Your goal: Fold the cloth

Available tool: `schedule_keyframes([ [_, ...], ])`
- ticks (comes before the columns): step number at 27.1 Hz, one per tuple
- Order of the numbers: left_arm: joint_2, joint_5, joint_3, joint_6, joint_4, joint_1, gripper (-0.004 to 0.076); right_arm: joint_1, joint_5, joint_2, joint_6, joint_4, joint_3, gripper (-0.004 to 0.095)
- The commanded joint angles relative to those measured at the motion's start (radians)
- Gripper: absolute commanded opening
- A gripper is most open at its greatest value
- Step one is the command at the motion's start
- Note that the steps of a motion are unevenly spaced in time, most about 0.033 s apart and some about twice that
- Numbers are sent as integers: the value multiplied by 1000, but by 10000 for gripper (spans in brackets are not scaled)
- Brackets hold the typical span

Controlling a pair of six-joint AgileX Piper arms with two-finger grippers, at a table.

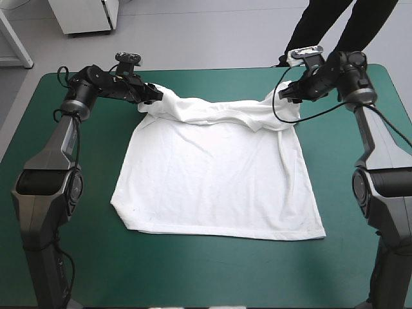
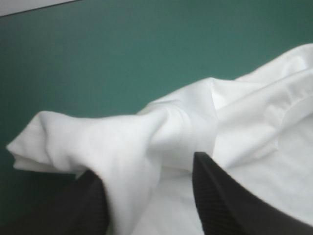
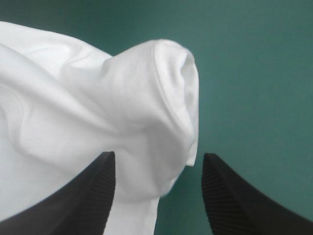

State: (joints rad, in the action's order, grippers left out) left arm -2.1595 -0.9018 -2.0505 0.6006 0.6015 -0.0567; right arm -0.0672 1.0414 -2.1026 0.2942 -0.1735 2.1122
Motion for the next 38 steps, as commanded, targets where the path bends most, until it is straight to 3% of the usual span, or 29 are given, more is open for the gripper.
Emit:
schedule_keyframes([
  [1, 106, -113, -31, -77, -36, 1, 438, 88, 106, 59, 35, -179, 26, 568],
  [3, 150, -210, -31, -162, -124, -1, 438, 120, 153, 82, 46, -255, 26, 559],
  [5, 189, -270, -31, -211, -186, -1, 438, 120, 165, 114, 46, -259, 22, 558],
  [9, 296, -314, -1, -275, -256, -1, 438, 116, 166, 219, 53, -279, -65, 556],
  [13, 512, -362, 244, -307, -325, -1, 438, 116, 158, 402, 53, -276, -311, 514],
  [17, 664, -317, 512, -307, -325, -1, 438, 116, 151, 532, 54, -276, -472, 514],
  [23, 777, -257, 770, -314, -366, -1, 439, 116, 128, 709, 71, -261, -691, 514],
  [26, 779, -232, 838, -314, -366, -1, 438, 108, 101, 786, 71, -239, -791, 514],
  [34, 778, -158, 930, -335, -445, -1, 439, -41, 66, 937, -17, -13, -1014, 514],
  [38, 774, -128, 968, -338, -460, -1, 438, -70, 68, 958, -53, 19, -1064, 514],
])
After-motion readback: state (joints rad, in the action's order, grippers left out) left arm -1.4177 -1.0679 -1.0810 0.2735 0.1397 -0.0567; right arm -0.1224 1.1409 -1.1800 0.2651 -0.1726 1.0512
